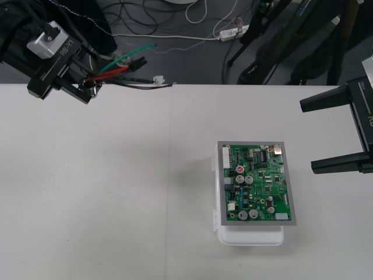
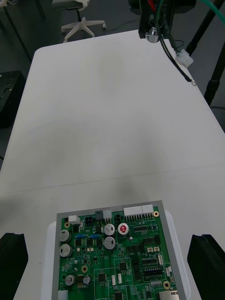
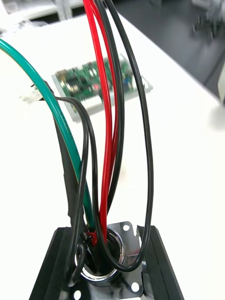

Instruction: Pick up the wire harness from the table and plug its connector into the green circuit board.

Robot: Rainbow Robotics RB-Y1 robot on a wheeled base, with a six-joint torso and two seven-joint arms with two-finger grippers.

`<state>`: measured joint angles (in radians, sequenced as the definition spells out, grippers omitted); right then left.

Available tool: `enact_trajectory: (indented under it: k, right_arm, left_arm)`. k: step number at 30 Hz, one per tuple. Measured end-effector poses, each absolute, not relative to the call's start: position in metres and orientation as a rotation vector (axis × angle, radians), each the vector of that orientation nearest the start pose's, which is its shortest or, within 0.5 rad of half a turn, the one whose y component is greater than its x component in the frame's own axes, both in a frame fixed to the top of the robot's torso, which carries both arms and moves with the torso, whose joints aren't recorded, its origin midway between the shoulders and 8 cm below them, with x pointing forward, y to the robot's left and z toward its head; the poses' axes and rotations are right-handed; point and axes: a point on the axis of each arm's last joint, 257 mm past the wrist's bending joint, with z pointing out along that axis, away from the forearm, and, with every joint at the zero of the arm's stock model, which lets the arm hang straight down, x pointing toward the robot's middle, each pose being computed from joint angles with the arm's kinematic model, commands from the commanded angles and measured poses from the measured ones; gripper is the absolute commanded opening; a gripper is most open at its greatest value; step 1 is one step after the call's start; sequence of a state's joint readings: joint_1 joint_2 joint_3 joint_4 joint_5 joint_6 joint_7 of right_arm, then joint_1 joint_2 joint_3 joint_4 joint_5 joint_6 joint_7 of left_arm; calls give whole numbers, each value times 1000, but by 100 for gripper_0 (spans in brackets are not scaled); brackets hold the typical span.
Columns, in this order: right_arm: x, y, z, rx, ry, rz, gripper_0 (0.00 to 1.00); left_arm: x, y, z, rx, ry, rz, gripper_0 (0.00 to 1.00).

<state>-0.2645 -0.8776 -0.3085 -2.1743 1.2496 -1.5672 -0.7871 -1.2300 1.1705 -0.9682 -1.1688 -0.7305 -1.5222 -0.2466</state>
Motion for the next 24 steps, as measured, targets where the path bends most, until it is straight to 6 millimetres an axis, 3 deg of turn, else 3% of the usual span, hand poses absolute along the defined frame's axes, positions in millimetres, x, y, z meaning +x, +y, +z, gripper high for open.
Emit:
enact_trajectory:
  k: [7,14,24]
  right_arm:
    - [311,-155,-32,-1581,1531,638,100]
    - [311,-155,-32,-1581,1531,638,100]
    - [311,-155,-32,-1581,1531,638,100]
  left_arm:
    - [416,152,-17,1842,1401,-905,0]
    - [394,132,-4,1827,1330,-1025,0]
    - [370,106,-9,1830,1230,-1144,0]
